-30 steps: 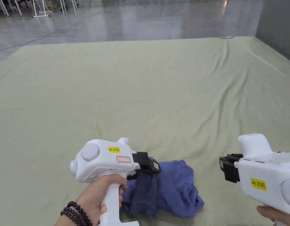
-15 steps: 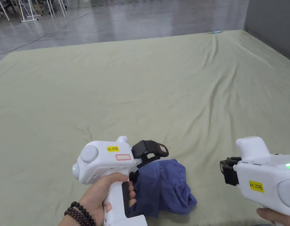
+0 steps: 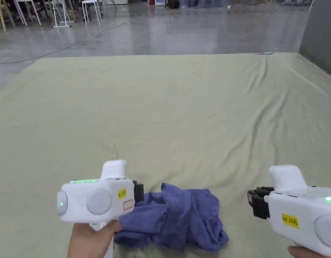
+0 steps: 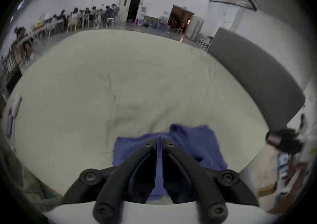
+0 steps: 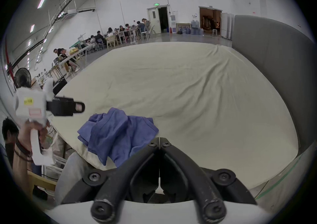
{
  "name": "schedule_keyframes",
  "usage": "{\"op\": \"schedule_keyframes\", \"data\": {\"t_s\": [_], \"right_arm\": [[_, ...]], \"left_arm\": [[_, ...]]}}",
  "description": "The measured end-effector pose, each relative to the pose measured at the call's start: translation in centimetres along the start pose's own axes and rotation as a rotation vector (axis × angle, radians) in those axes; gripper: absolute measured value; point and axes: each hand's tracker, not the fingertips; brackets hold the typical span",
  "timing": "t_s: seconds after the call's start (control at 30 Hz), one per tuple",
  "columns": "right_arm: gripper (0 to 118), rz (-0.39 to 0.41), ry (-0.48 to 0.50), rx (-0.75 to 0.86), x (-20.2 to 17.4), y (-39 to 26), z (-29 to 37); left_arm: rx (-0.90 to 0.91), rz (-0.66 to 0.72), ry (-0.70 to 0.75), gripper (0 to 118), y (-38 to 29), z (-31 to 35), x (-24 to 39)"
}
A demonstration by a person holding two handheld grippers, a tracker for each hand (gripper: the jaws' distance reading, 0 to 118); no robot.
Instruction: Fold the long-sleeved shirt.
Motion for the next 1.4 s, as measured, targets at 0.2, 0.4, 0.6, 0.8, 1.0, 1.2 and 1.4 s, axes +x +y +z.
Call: {"op": "schedule_keyframes", "data": {"t_s": [0.2, 0.4, 0.6, 0.8, 1.0, 1.2, 1.4], "right_arm": [[0, 0.000, 0.001, -0.012, 0.1, -0.8, -0.1], [0, -0.018, -0.009, -0.023, 0.9, -1.6, -0.1], [0, -0.042, -0.034, -0.031, 2.1, -2.1, 0.4], [0, -0.060, -0.057, -0.036, 3.0, -2.5, 0.7], [0, -0.065, -0.054, -0.028, 2.7, -2.0, 0.6], [0, -0.047, 0.096, -0.010, -0.7, 0.6, -2.4], [0, -0.081, 0.248, -0.085, -4.5, 1.8, -8.8]], "left_arm": [[-0.028, -0.016, -0.072, 0, -3.2, -2.9, 3.7], [-0.029, -0.103, -0.108, 0, -3.8, -6.1, 9.9], [-0.054, -0.137, -0.107, 0, -5.4, -9.0, 14.0], [-0.060, -0.187, -0.135, 0, -5.8, -9.6, 15.5], [-0.029, -0.125, -0.166, 0, -2.9, -6.1, 13.3], [0.079, -0.080, -0.086, 0, 3.8, -0.6, 8.7], [0.105, -0.019, -0.044, 0, 6.5, 3.9, 3.6]]}}
